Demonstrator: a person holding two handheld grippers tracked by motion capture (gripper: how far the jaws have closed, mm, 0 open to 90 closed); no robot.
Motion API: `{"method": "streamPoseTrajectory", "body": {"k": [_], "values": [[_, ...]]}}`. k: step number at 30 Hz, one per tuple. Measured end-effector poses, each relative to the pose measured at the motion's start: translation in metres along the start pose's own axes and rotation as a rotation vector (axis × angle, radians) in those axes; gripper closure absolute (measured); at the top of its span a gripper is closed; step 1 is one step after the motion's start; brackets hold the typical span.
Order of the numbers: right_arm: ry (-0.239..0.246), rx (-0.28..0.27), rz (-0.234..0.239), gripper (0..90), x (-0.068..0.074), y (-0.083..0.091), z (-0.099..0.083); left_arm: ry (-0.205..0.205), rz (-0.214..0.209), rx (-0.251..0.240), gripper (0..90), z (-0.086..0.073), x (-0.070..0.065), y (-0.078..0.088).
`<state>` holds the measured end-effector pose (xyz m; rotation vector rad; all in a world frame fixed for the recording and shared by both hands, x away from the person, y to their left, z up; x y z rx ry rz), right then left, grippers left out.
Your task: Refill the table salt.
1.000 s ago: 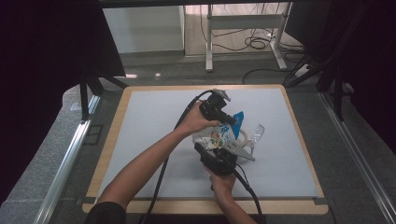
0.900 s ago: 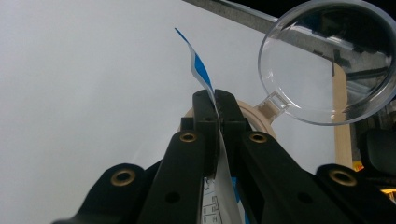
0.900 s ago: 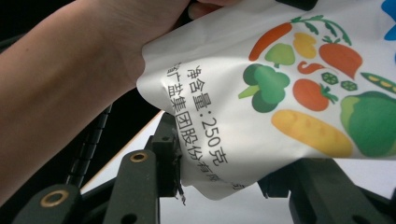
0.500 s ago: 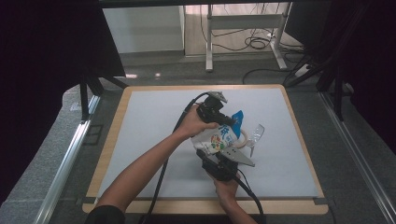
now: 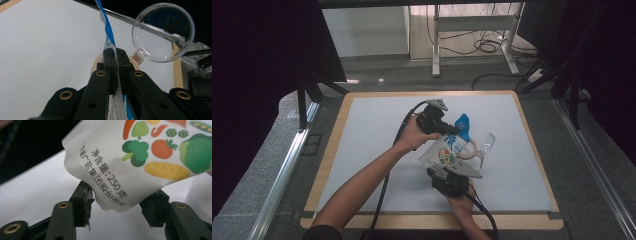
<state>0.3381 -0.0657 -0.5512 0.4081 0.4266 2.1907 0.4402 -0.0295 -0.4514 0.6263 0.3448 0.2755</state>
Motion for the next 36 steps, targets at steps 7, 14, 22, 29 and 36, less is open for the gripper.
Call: {"method": "streamPoseTrajectory", "body": {"k": [7,14,22,29,36], "values": [[0.012,0.065,-0.016,39.0,-0.006,-0.002,-0.008,-0.008,-0.009,-0.020,89.4,-0.004,-0.003,0.005],[0.023,0.076,-0.020,38.3,-0.008,0.000,-0.010,0.001,-0.007,-0.051,89.4,-0.007,-0.004,0.006],[0.025,0.067,0.009,37.1,-0.010,0.012,-0.012,0.007,-0.004,-0.099,89.5,-0.009,-0.006,0.012],[0.029,0.063,0.033,36.2,-0.014,0.025,-0.015,0.028,-0.010,-0.127,89.6,-0.013,-0.004,0.014],[0.031,0.067,0.031,36.2,-0.016,0.025,-0.016,0.029,-0.010,-0.143,89.6,-0.014,-0.006,0.013]]}}
Point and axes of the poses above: each handheld gripper's, and its own axes: y roughly backward along the jaws, z roughly out of its top, x roughly to its left, the point moved 7 cm from there along -y, roughly forward along the jaws, and after that the axes turned 4 degrees about x, right-handed, at the moved point
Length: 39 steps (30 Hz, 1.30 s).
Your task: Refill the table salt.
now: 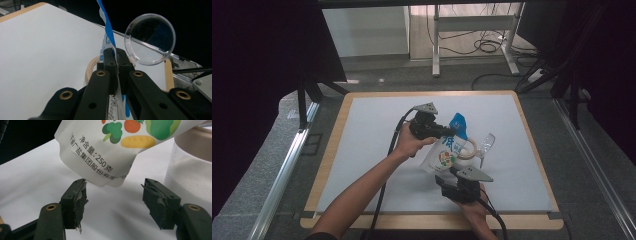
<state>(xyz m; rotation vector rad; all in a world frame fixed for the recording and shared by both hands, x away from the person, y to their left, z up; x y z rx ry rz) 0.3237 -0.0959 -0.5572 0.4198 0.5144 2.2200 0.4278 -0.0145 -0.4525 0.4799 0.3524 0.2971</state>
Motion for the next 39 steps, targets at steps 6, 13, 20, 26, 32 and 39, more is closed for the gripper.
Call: {"method": "streamPoseTrajectory", "body": {"k": [6,13,20,26,32,39], "values": [[0.016,0.015,-0.009,35.8,-0.001,-0.001,-0.002,0.012,0.008,-0.016,89.6,-0.006,0.002,0.001],[0.007,0.062,-0.033,35.8,-0.005,-0.003,-0.007,0.015,-0.007,-0.025,89.5,-0.010,0.003,0.004],[0.007,0.074,-0.032,35.9,-0.007,-0.002,-0.007,0.011,-0.010,-0.043,89.6,-0.010,-0.001,0.008],[0.000,0.065,-0.036,35.8,-0.010,0.001,-0.006,0.030,-0.014,-0.054,89.6,-0.013,0.003,0.011],[-0.005,0.065,-0.041,35.8,-0.013,0.001,-0.006,0.028,-0.017,-0.055,89.6,-0.013,0.002,0.012],[-0.003,0.067,-0.039,35.9,-0.013,0.001,-0.006,0.023,-0.017,-0.056,89.6,-0.013,0.001,0.013]]}}
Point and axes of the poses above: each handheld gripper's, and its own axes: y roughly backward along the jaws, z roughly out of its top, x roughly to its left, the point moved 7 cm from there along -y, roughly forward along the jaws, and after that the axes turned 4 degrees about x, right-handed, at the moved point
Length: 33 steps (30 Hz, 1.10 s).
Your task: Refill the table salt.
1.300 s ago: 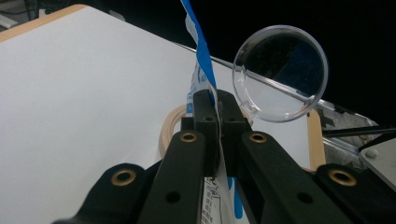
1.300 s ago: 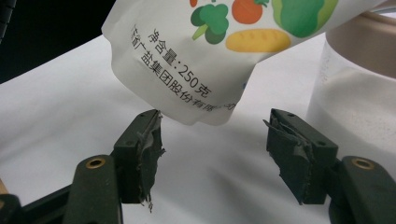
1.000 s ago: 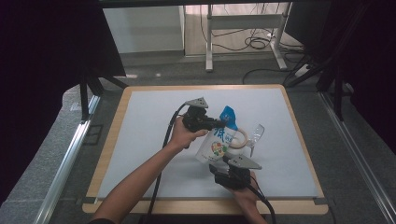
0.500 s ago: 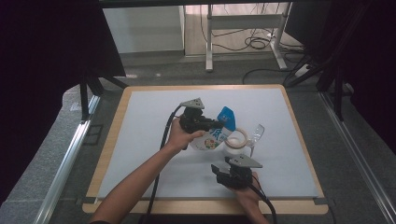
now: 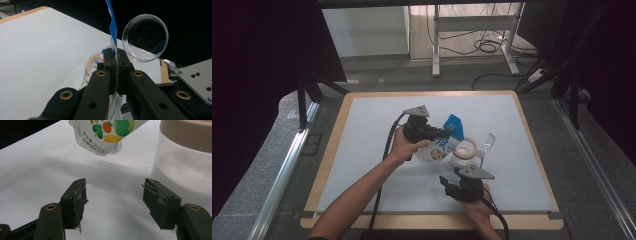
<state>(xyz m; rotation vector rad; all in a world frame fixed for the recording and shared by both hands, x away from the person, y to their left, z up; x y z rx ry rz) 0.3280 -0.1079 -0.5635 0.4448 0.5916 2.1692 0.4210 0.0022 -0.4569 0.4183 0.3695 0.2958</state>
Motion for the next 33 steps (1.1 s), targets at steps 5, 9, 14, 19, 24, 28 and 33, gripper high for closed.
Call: {"method": "streamPoseTrajectory", "body": {"k": [5,9,14,19,24,28,33], "values": [[-0.007,-0.005,-0.004,35.9,-0.003,0.002,0.001,-0.001,0.006,-0.017,89.7,0.000,-0.001,0.007],[-0.009,-0.012,-0.005,35.8,-0.005,0.003,0.002,0.000,0.010,-0.029,89.7,-0.001,0.000,0.013],[-0.007,-0.013,-0.005,35.8,-0.005,0.004,0.002,0.008,0.019,-0.039,89.7,-0.003,0.004,0.020],[-0.013,-0.013,-0.007,35.8,-0.007,0.004,0.002,0.021,0.035,-0.056,89.6,-0.007,0.010,0.031],[-0.012,-0.015,-0.006,35.8,-0.006,0.004,0.001,0.041,0.075,-0.082,89.7,-0.012,0.022,0.047],[-0.009,-0.016,-0.006,35.8,-0.007,0.005,0.001,0.071,0.116,-0.104,89.7,-0.020,0.039,0.059],[-0.011,-0.016,-0.010,35.9,-0.008,0.006,0.001,0.086,0.178,-0.121,89.7,-0.026,0.060,0.071]]}}
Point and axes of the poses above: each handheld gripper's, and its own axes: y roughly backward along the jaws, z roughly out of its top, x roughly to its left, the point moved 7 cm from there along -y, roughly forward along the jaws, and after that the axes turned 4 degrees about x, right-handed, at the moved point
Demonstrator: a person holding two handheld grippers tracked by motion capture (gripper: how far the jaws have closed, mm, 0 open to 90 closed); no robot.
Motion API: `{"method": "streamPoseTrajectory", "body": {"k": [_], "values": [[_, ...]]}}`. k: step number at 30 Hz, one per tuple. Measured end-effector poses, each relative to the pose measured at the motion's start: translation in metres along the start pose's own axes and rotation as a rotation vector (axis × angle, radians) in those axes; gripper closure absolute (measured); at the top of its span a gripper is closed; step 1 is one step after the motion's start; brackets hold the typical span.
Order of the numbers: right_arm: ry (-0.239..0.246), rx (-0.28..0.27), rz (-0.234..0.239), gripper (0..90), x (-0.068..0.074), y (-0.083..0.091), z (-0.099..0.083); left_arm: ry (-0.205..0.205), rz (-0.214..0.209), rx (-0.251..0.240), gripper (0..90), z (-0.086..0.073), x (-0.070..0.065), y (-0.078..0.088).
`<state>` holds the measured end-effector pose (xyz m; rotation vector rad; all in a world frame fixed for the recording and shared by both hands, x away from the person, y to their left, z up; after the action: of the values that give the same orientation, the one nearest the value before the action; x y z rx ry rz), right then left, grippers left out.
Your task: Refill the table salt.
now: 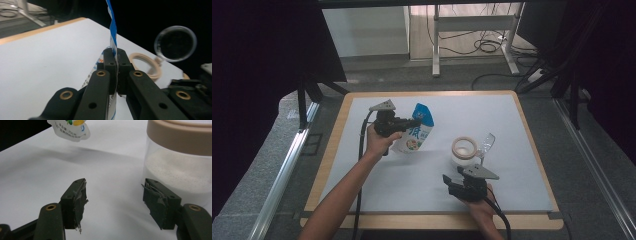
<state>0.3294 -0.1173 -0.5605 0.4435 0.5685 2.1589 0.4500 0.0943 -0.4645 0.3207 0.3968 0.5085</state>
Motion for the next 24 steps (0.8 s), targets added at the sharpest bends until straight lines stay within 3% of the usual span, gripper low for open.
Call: {"method": "streamPoseTrajectory", "body": {"k": [7,14,18,24], "values": [[-0.004,0.001,-0.010,35.9,-0.002,0.003,-0.002,0.033,0.077,-0.047,89.7,-0.006,0.027,0.011],[-0.008,0.004,-0.015,35.9,-0.004,0.004,-0.004,0.049,0.156,-0.035,89.6,-0.024,0.045,0.027],[-0.006,0.003,-0.018,35.8,-0.006,0.006,-0.005,0.069,0.168,-0.047,89.6,-0.035,0.050,0.040],[-0.025,-0.007,-0.022,35.9,-0.014,0.014,-0.009,0.068,0.195,-0.049,89.4,-0.043,0.048,0.055]]}}
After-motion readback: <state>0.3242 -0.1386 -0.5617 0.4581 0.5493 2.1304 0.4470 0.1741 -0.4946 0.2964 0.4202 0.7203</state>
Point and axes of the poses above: each handheld gripper's, and its own axes: y roughly backward along the jaws, z roughly out of its top, x roughly to its left, the point moved 7 cm from there along -y, roughly forward along the jaws, and after that the axes turned 4 degrees about x, right-handed, at the moved point
